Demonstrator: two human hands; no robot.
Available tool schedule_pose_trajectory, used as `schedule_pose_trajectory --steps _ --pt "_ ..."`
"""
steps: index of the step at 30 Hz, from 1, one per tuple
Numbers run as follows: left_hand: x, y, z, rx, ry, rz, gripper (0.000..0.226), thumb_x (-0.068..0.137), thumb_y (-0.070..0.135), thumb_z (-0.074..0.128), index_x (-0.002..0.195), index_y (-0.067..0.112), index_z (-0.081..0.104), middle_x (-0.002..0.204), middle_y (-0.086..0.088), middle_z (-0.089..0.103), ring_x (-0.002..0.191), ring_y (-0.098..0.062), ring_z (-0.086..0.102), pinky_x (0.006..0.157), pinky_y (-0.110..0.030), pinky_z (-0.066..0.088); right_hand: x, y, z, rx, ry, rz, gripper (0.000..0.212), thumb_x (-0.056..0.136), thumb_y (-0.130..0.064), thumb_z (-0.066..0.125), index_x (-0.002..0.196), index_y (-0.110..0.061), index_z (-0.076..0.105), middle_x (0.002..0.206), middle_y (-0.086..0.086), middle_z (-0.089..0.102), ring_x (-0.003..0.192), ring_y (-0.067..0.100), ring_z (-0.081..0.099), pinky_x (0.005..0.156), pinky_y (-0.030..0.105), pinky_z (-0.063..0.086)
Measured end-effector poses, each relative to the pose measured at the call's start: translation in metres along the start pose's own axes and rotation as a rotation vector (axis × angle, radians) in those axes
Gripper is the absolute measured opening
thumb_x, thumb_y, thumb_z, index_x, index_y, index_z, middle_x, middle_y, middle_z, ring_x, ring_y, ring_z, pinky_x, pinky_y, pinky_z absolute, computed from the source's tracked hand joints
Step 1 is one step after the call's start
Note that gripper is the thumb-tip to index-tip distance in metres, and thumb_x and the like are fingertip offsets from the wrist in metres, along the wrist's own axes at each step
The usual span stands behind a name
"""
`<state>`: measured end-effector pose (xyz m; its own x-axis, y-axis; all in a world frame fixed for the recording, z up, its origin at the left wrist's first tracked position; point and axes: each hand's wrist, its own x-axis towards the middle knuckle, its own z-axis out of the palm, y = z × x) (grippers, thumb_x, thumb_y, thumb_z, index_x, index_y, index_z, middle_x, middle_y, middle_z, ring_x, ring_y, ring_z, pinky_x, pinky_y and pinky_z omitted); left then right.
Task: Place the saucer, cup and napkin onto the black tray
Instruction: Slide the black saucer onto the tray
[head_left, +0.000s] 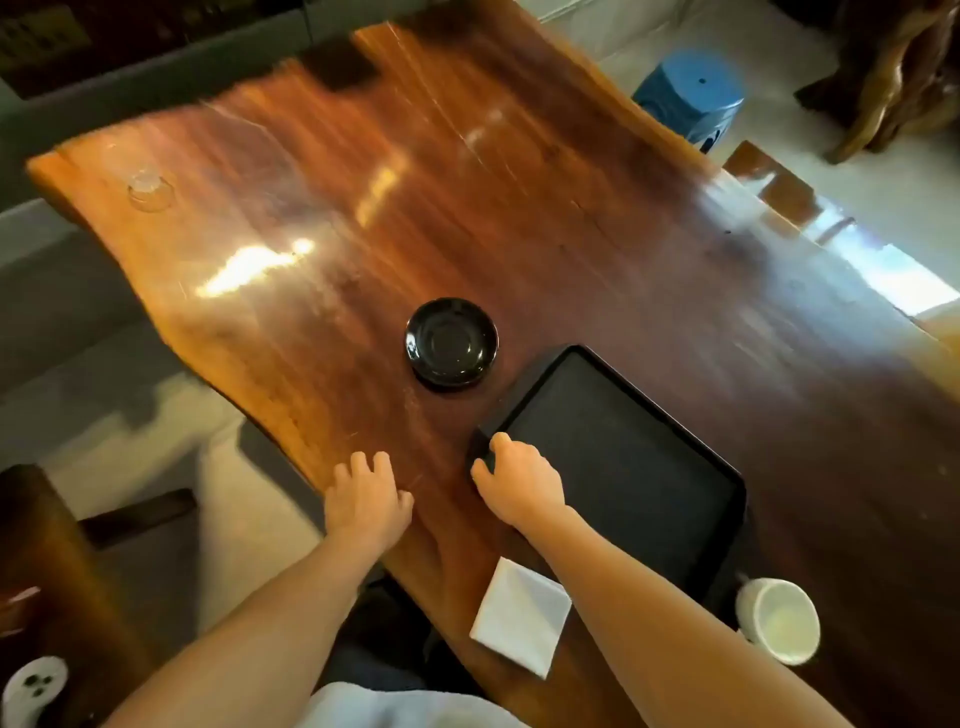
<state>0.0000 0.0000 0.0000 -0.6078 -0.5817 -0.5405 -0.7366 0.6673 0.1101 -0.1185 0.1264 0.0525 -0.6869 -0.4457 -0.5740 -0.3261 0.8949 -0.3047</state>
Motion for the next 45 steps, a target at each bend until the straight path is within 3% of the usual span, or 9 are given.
schedule_pose_trajectory --steps 2,4,8,15,20,30,34,37,45 --pt "0.009 0.001 0.013 0.036 -0.058 -0.047 0.058 0.096 0.056 0.050 0.143 0.023 0.042 0.152 -0.012 0.041 0.136 -0.033 0.043 0.106 -0.042 0.044 0.011 -0.007 0.001 0.057 0.000 0.026 0.035 0.101 -0.038 0.048 0.126 -0.015 0.055 0.102 0.002 0.064 0.081 0.018 0.059 0.065 0.032 0.050" --pt "0.014 0.007 0.032 0.051 -0.085 -0.060 0.082 0.095 0.066 0.045 0.161 0.022 0.023 0.168 -0.017 0.019 0.152 -0.043 0.023 0.119 -0.053 0.029 0.022 -0.012 0.002 0.139 0.010 0.068 0.038 0.101 -0.038 0.049 0.130 -0.015 0.054 0.105 0.003 0.065 0.081 0.017 0.059 0.065 0.030 0.047" --pt "0.017 0.029 0.067 0.008 -0.035 -0.157 0.106 0.087 0.081 0.038 0.166 0.018 0.002 0.171 -0.022 -0.005 0.155 -0.051 -0.003 0.123 -0.065 0.009 0.049 -0.023 0.010 0.396 0.000 0.187 0.038 0.102 -0.040 0.049 0.133 -0.018 0.049 0.096 0.001 0.069 0.071 0.018 0.070 0.066 0.035 0.062" --pt "0.024 0.047 0.106 -0.058 0.061 -0.230 0.120 0.077 0.086 0.047 0.165 0.011 0.014 0.170 -0.025 0.001 0.154 -0.052 -0.006 0.119 -0.070 -0.004 0.092 -0.038 0.019 0.614 0.002 0.291 0.049 0.104 -0.038 0.046 0.147 -0.017 0.035 0.097 0.005 0.066 0.047 0.013 0.066 0.036 0.020 0.046" --pt "0.027 0.047 0.121 -0.084 0.151 -0.209 0.120 0.073 0.086 0.050 0.162 0.009 0.026 0.169 -0.026 0.012 0.155 -0.052 0.002 0.120 -0.070 -0.001 0.124 -0.047 0.015 0.743 0.050 0.342 0.041 0.105 -0.037 0.046 0.135 -0.011 0.037 0.074 0.007 0.066 0.053 0.026 0.069 0.043 0.029 0.050" --pt "0.031 0.043 0.137 -0.077 0.303 -0.230 0.110 0.073 0.078 0.049 0.159 0.011 0.030 0.168 -0.024 0.017 0.155 -0.049 0.007 0.121 -0.069 0.004 0.156 -0.031 0.019 0.989 0.083 0.559 0.066 0.103 -0.021 0.052 0.153 -0.011 0.011 0.075 0.007 0.062 0.046 0.020 0.068 0.039 0.023 0.047" --pt "0.031 0.044 0.138 -0.070 0.320 -0.244 0.109 0.074 0.077 0.050 0.158 0.011 0.032 0.168 -0.024 0.019 0.155 -0.048 0.009 0.121 -0.068 0.004 0.161 -0.025 0.021 1.122 0.012 0.603 0.042 0.106 -0.019 0.046 0.145 -0.009 0.033 0.093 0.013 0.069 0.034 0.015 0.063 0.032 0.017 0.042" --pt "0.032 0.044 0.140 -0.060 0.337 -0.251 0.109 0.074 0.078 0.049 0.158 0.012 0.033 0.168 -0.023 0.019 0.155 -0.048 0.009 0.121 -0.068 0.004 0.166 -0.027 0.027 1.119 -0.004 0.557 0.029 0.105 -0.017 0.047 0.132 -0.006 0.043 0.096 0.016 0.071 0.044 0.013 0.060 0.032 0.018 0.038" --pt "0.032 0.043 0.141 -0.030 0.334 -0.257 0.109 0.075 0.079 0.045 0.159 0.013 0.031 0.168 -0.023 0.019 0.155 -0.049 0.010 0.122 -0.068 0.005 0.157 -0.030 0.026 1.236 -0.129 0.508 0.037 0.106 -0.012 0.042 0.143 -0.010 0.038 0.082 0.013 0.066 0.042 0.007 0.043 0.036 0.017 0.033"
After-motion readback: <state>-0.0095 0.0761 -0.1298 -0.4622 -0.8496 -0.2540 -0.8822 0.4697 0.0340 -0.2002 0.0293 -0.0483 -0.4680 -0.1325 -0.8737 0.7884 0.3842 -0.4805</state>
